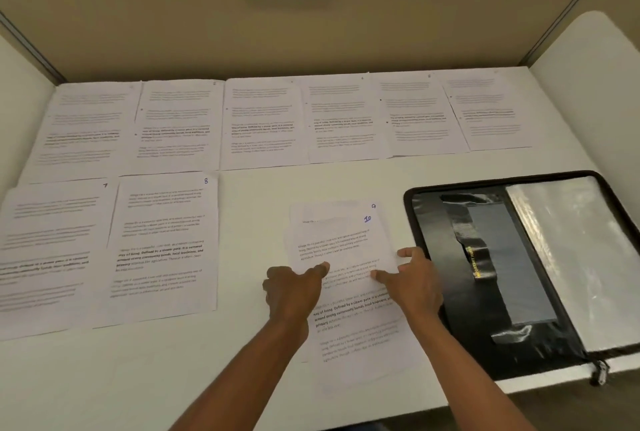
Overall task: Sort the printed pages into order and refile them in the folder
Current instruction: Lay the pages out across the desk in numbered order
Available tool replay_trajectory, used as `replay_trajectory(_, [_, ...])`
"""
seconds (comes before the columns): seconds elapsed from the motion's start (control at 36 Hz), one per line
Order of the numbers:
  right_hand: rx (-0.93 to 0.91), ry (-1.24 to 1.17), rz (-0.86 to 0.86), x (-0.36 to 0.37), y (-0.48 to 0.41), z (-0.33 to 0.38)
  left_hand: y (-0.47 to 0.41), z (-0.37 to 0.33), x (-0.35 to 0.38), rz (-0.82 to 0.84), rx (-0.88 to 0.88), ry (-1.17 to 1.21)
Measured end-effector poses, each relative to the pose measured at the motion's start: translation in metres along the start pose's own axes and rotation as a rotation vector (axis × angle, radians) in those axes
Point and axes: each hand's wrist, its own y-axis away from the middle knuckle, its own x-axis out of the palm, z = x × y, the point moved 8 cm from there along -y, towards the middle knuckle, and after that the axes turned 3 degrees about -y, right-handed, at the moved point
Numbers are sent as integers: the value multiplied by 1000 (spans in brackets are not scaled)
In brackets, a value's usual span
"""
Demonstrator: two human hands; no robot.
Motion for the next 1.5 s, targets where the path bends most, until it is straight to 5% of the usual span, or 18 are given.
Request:
replay_trajectory(0.44, [-52,-418,215,-7,-9,7,-9,11,1,16,-112,44])
replay_trajectory(0.67, [-82,-739,340,-25,-9,15,0,-5,-23,-133,73,-46])
replay_trajectory(0.89, [-57,-874,497,-26,-19,25,-3,-15,-25,99,179,132])
replay_trajectory(1.03, [-34,-756,351,-16,-30,22,-9,-25,-45,20,251,121])
replay_trajectory(1.25, [-111,-518,27,-12,-50,31,-35,-54,-106,-431,345,-246])
replay_trajectory(1.5, [-271,-234,-153,-18,-62,64,-61,-74,-118,-557,326,-574])
